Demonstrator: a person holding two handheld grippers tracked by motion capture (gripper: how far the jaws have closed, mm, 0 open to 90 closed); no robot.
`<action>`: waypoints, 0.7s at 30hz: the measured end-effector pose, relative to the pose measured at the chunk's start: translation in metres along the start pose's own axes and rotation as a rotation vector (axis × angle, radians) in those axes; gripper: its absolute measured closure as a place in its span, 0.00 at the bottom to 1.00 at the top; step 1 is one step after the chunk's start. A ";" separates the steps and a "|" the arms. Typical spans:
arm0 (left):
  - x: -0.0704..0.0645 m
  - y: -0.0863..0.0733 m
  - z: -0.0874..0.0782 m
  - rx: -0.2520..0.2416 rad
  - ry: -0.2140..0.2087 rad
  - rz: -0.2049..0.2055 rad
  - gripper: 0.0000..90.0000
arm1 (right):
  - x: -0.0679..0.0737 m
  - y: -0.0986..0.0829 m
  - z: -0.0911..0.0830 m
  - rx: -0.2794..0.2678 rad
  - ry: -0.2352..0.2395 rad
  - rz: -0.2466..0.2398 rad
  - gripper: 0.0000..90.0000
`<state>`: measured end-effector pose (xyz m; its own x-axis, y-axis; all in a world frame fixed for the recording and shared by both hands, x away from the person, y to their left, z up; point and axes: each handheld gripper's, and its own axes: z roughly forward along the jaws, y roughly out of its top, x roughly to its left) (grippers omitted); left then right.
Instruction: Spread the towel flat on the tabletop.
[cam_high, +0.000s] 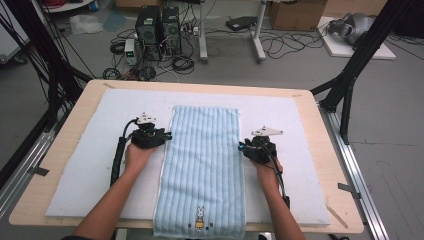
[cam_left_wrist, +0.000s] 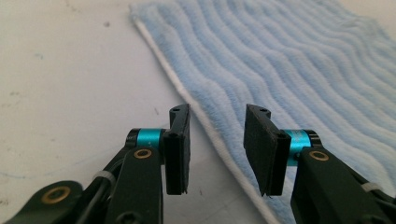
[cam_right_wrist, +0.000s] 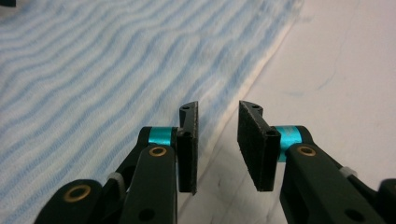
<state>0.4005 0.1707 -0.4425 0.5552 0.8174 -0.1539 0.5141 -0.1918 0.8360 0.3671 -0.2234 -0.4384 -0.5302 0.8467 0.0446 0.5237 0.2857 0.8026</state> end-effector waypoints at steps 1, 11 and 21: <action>0.000 0.001 -0.002 -0.011 -0.006 0.003 0.68 | -0.002 0.003 0.002 -0.005 -0.010 -0.009 0.77; 0.003 0.000 -0.002 -0.028 -0.024 0.000 0.74 | -0.009 0.033 0.053 0.121 -0.087 -0.018 0.89; 0.004 -0.001 -0.019 -0.134 -0.116 0.068 0.59 | -0.011 0.033 0.025 0.038 -0.025 0.029 0.68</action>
<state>0.3899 0.1845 -0.4335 0.6618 0.7350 -0.1477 0.3850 -0.1642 0.9082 0.4070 -0.2123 -0.4274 -0.4977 0.8658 0.0525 0.5642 0.2772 0.7777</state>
